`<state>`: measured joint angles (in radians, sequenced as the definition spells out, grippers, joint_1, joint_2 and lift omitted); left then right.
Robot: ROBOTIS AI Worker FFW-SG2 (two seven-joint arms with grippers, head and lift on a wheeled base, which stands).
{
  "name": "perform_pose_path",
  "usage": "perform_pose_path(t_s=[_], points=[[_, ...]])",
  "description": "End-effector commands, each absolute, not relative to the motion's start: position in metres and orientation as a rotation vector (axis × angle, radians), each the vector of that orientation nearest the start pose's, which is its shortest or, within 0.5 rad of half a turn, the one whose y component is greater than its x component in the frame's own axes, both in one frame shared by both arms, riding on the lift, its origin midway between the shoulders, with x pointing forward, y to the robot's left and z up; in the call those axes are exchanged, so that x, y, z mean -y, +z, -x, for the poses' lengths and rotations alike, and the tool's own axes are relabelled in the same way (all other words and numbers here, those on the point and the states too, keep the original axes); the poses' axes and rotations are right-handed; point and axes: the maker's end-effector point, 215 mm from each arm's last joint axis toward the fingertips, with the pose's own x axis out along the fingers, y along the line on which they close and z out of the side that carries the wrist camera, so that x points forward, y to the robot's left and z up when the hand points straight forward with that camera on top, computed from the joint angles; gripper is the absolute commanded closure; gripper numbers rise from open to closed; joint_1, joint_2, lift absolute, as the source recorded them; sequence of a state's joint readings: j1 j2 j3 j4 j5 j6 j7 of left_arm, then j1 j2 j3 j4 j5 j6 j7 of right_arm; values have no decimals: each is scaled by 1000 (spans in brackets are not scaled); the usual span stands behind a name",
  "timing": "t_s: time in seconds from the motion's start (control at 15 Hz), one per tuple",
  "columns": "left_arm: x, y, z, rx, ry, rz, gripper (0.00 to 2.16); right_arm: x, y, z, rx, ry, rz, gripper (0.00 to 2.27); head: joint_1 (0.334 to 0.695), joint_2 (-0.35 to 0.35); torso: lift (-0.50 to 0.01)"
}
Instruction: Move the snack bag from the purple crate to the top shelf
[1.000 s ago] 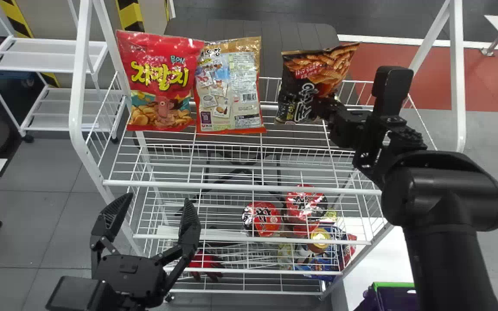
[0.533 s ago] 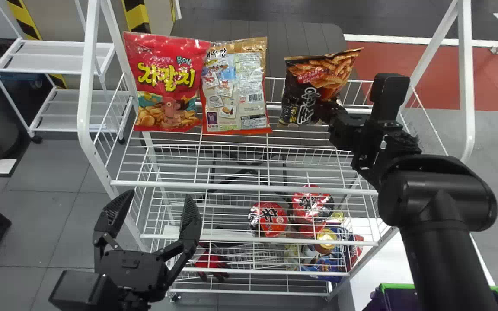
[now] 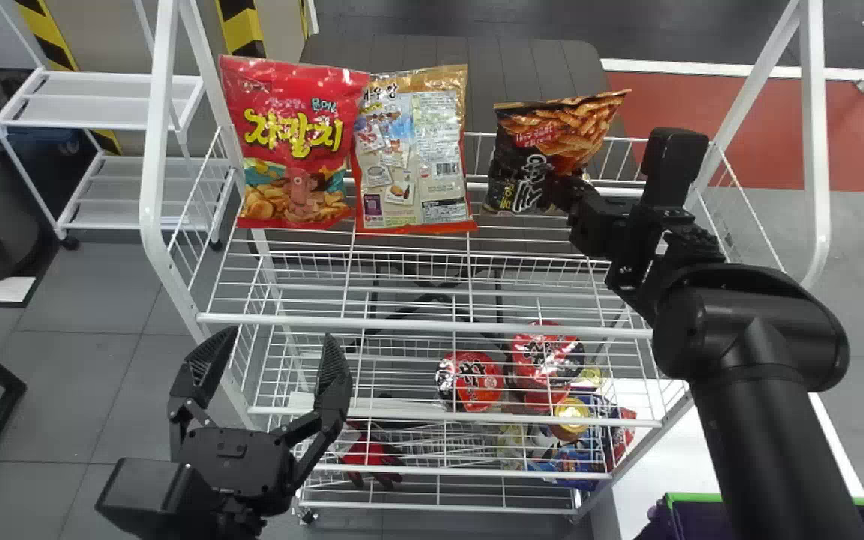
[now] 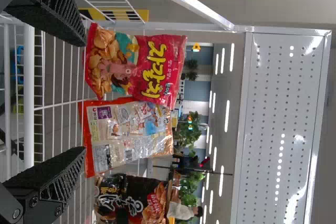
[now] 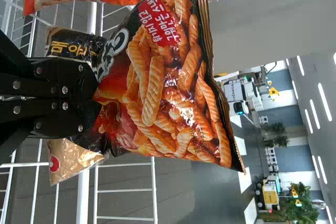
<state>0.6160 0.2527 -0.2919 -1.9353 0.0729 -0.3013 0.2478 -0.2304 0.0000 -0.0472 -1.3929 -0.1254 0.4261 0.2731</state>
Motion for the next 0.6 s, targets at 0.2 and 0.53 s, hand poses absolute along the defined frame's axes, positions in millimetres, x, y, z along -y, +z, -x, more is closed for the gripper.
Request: perform_pose_path(t_s=[0.2, 0.53], points=[[-157, -375, -376, -5, -110, 39, 113, 174, -413, -641, -354, 265, -207, 1544, 695, -25, 0], [-154, -378, -378, -9, -111, 41, 113, 172, -417, -631, -356, 267, -224, 1544, 695, -19, 0]])
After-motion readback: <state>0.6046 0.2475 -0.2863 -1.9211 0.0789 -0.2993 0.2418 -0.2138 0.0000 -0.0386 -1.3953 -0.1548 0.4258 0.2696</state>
